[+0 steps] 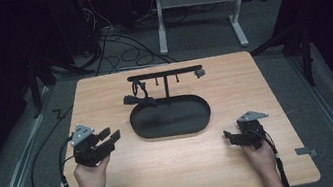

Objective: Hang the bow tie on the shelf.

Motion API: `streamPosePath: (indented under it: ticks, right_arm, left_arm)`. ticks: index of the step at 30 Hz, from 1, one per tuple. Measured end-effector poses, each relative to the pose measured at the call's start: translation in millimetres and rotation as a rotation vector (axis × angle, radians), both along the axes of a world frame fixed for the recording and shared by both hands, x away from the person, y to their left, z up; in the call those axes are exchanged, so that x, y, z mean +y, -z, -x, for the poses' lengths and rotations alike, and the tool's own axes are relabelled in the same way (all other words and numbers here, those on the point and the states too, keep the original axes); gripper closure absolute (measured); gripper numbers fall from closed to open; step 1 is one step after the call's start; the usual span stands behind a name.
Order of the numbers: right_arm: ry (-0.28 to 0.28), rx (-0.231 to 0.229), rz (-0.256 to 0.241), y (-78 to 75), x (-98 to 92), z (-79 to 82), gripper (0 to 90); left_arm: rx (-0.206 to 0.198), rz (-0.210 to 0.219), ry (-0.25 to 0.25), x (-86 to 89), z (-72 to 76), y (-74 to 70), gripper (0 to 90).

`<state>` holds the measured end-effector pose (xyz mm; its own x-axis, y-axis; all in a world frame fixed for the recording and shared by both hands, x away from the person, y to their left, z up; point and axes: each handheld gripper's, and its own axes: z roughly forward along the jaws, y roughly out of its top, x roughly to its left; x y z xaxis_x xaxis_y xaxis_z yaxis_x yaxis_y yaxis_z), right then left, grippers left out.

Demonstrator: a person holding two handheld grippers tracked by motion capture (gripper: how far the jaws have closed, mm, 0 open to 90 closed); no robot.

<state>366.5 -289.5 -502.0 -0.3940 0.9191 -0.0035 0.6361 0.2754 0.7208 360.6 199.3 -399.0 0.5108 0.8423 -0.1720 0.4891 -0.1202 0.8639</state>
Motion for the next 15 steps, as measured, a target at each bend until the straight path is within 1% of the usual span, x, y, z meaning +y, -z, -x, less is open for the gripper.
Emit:
streamPosePath:
  ticks: [3, 7, 15]
  right_arm:
    - [-0.001, -0.001, 0.001, 0.0, 0.0, -0.1, 31.0]
    - [-0.001, -0.001, 0.001, 0.1, 0.1, -0.1, 31.0]
    - [-0.001, -0.001, 0.001, 0.0, 0.0, -0.1, 31.0]
  left_arm:
    - [0.0, 0.002, 0.001, -0.1, 1.7, 2.3, 56.8]
    - [0.011, 0.008, 0.0, 1.1, 4.4, 7.3, 55.9]
    - [0.019, 0.012, -0.002, -0.8, 5.4, 13.2, 55.9]
